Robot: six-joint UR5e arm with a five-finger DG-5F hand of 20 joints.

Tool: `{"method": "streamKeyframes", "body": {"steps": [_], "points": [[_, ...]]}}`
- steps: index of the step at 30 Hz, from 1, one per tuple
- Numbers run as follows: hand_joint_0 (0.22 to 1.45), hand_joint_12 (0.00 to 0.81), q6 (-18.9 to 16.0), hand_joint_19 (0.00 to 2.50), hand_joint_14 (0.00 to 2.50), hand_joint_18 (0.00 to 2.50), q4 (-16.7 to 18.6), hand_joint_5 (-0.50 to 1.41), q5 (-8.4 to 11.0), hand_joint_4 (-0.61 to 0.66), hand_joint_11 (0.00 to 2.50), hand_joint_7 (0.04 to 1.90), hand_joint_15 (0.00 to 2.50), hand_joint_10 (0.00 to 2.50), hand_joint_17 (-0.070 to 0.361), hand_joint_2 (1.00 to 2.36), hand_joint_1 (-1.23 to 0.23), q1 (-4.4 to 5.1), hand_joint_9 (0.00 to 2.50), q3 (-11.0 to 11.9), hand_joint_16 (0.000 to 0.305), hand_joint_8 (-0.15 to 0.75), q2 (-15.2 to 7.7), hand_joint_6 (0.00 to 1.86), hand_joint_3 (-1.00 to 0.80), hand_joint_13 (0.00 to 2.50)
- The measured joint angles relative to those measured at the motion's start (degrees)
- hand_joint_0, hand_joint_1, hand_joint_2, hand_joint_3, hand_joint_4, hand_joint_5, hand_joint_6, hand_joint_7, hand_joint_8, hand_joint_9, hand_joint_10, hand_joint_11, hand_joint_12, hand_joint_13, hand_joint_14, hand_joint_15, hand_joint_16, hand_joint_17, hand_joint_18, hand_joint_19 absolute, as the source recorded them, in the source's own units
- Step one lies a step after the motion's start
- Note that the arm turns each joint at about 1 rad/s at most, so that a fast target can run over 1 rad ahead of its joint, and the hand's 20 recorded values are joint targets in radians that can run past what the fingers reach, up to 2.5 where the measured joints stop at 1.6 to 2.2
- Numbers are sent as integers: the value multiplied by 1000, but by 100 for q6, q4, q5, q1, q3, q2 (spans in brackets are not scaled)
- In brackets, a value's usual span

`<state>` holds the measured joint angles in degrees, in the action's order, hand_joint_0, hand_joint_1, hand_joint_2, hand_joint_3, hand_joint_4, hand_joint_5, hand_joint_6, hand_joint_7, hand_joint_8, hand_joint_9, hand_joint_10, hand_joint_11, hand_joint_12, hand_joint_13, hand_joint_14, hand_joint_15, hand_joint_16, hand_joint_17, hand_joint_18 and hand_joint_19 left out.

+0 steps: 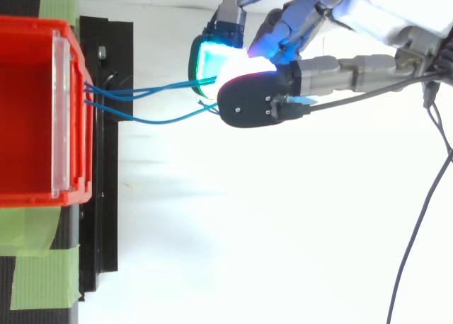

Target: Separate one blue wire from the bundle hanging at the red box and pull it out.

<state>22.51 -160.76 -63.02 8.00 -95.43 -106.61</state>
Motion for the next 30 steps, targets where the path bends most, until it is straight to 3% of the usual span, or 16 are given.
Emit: {"method": "streamKeyframes", "body": {"steps": [7,14,22,30], "points": [[770,311,15,722,213,710,-2,-263,-4,161,1114,1012,1747,18,109,1018,-919,4,1011,0,48,333,0,877,-310,1320],[789,314,13,726,195,697,-3,-266,-3,161,1114,1008,1736,19,98,1008,-916,2,986,0,44,331,0,877,-408,1317],[606,320,2,775,313,698,-1,-262,-4,199,1100,1007,1673,18,108,1008,-684,4,995,0,48,357,0,860,-422,1292],[579,330,7,794,348,716,1,-260,-5,216,1091,1020,1636,18,117,1008,-573,4,1021,-1,52,379,0,853,-419,1302]]}}
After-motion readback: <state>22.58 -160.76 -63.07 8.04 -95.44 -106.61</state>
